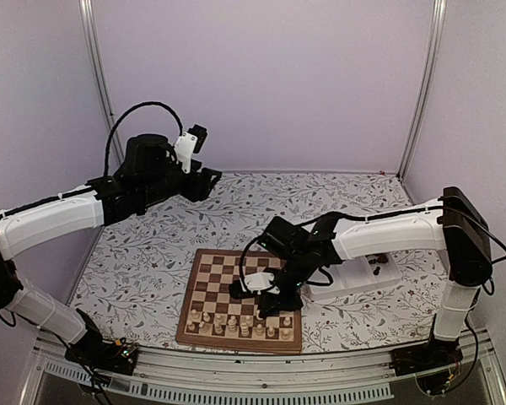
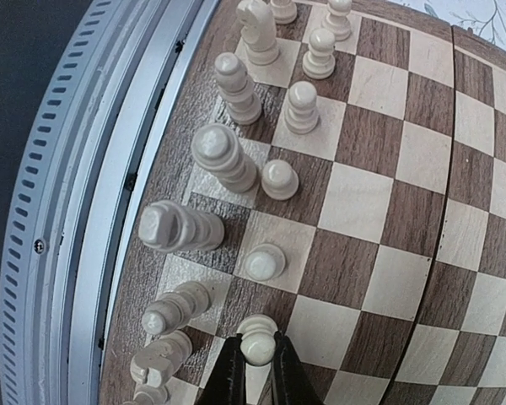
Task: Set up the chess pieces on the board
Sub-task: Place the chess piece on the chessboard.
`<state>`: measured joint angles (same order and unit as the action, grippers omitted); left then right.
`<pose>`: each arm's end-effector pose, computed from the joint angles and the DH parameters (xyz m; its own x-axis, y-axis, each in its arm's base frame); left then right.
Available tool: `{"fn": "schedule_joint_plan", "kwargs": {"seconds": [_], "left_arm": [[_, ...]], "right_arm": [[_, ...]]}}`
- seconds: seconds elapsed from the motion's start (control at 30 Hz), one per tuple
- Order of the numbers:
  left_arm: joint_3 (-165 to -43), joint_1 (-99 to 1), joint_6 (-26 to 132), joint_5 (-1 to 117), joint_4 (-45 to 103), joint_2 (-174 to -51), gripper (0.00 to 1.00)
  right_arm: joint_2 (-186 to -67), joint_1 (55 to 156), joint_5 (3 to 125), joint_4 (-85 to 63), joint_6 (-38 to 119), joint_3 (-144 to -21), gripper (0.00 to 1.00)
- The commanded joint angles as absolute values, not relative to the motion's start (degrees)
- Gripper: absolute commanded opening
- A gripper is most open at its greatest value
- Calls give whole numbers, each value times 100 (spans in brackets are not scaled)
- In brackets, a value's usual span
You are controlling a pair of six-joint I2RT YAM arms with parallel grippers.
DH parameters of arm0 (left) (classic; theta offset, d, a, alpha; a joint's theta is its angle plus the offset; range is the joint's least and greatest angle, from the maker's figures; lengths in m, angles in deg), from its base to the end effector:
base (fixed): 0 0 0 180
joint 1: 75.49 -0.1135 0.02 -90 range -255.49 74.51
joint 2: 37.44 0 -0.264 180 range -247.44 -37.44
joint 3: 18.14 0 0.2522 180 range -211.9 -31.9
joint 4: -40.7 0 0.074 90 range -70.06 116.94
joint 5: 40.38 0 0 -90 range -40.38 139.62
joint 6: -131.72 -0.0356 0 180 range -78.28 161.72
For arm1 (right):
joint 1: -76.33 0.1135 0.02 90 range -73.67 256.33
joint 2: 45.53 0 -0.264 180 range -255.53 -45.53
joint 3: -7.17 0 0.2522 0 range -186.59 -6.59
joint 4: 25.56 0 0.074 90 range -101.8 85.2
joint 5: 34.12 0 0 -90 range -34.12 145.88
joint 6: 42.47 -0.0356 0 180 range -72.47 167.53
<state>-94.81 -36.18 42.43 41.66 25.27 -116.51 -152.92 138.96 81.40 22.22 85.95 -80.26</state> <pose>0.2553 -0.2027 0.3287 -0.2434 0.1834 -0.9524 0.5224 0.8521 0.0306 0.1593 0.3411 0.1811 0.2113 -0.8117 -0.5446 -0.9511 -0.2992 0.0770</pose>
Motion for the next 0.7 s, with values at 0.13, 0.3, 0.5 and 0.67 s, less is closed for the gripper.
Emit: {"fn": "schedule_joint_plan", "kwargs": {"seconds": [0.13,0.3,0.5,0.67], "left_arm": [[-9449,-3690,4295,4226,2446,-11522,65],[-9450,-3690,4295,4233,2439,-11531,65],[-9457,-3691,4304,4259,2430,-11548,66],[-9465,-3690,4295,4259,2409,-11556,65]], "right_arm": [[-15493,13979,8163,2353,8614,-8211,7],[-15555,13989,8179,2362,8590,-8234,9],[-15613,13990,8198,2388,8577,-8296,9],[-15651,14013,8224,2427,8585,-8323,10]]}}
